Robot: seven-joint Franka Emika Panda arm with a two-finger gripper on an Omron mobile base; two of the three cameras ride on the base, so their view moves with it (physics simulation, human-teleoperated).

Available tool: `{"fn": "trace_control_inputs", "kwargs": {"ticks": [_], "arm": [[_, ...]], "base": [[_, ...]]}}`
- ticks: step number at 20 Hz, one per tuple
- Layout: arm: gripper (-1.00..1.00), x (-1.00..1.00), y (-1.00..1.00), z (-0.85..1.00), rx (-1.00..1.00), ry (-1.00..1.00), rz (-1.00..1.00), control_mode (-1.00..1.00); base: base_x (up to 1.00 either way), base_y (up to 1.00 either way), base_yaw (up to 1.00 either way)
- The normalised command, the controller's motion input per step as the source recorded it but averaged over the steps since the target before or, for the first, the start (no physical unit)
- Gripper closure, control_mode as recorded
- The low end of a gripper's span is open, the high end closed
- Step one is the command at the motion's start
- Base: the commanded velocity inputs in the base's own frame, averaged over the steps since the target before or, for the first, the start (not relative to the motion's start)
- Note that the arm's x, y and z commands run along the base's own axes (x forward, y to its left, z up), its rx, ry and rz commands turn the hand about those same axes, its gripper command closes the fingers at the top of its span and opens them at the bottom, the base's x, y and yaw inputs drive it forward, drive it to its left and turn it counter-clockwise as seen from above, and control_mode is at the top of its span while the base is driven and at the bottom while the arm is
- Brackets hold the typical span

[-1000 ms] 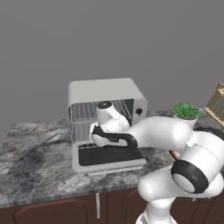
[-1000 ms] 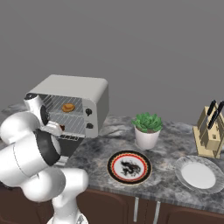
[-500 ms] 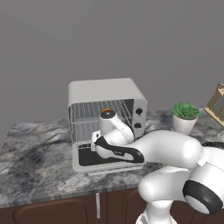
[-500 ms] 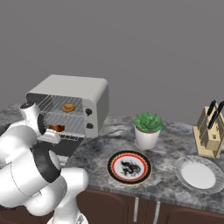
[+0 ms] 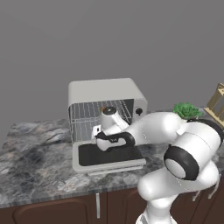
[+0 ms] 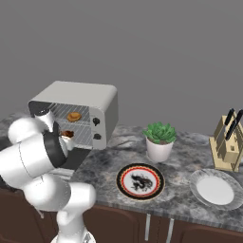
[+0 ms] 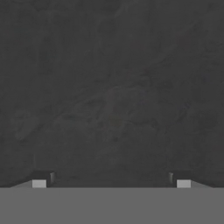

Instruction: Open the toaster oven door. Place the bread on the top rack in the toaster oven and place the chicken drumstick on the bottom rack.

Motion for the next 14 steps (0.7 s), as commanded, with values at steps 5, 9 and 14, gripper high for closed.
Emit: {"fn": "trace_control_inputs", "kwargs": {"ticks": [5, 9, 14], "arm": [[-1.00, 0.36, 0.00, 0.04, 0.00, 0.00, 0.00, -1.00], [-1.00, 0.02, 0.03, 0.34, 0.00, 0.00, 0.00, -1.00], [-1.00, 0.41, 0.01, 0.14, 0.00, 0.00, 0.00, -1.00]], "base": [[0.00, 0.00, 0.00], [0.00, 0.00, 0.00], [0.00, 0.00, 0.00]]}}
